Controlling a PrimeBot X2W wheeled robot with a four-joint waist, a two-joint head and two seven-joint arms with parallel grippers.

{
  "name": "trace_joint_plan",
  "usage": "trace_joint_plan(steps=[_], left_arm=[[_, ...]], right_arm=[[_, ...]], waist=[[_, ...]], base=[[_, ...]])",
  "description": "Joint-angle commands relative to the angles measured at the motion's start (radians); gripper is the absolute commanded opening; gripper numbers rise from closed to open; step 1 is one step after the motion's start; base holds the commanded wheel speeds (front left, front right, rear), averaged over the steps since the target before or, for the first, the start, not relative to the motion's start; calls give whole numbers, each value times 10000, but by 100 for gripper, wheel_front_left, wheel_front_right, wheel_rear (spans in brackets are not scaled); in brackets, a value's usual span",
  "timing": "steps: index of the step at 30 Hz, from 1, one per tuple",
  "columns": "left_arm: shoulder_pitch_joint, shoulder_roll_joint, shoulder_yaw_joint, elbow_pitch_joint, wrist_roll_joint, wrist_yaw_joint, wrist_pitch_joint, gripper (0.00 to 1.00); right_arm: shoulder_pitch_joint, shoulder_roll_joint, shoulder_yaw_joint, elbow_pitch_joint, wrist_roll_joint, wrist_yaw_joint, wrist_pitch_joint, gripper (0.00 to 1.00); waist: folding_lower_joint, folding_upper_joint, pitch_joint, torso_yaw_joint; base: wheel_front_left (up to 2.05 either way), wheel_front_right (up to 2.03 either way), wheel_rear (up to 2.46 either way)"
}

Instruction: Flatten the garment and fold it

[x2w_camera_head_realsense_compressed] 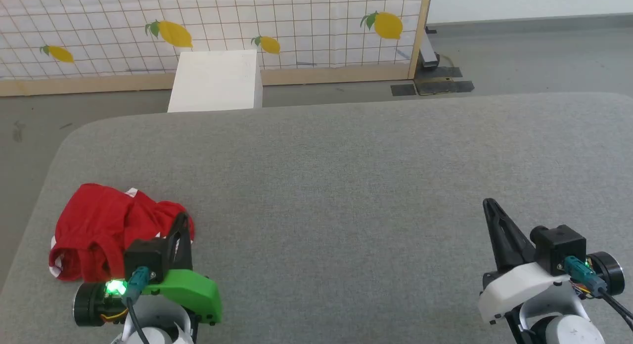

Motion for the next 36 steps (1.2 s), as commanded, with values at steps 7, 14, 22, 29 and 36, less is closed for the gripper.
trace_joint_plan(steps=[7,14,22,29,36], left_arm=[[116,-42,32,-26,128,-11,14,0],[116,-42,32,-26,128,-11,14,0],[116,-42,32,-26,128,-11,14,0],[116,-42,32,-26,128,-11,14,0],[116,-42,32,-26,128,-11,14,0]], right_arm=[[135,11,-9,-55,-62,-13,28,0],[135,11,-9,-55,-62,-13,28,0],[135,11,-9,-55,-62,-13,28,0],[135,11,-9,-55,-62,-13,28,0],[135,11,-9,-55,-62,-13,28,0]], waist=[[0,115,0,0],[0,115,0,0],[0,115,0,0],[0,115,0,0],[0,115,0,0]], base=[[0,0,0],[0,0,0],[0,0,0],[0,0,0],[0,0,0]])
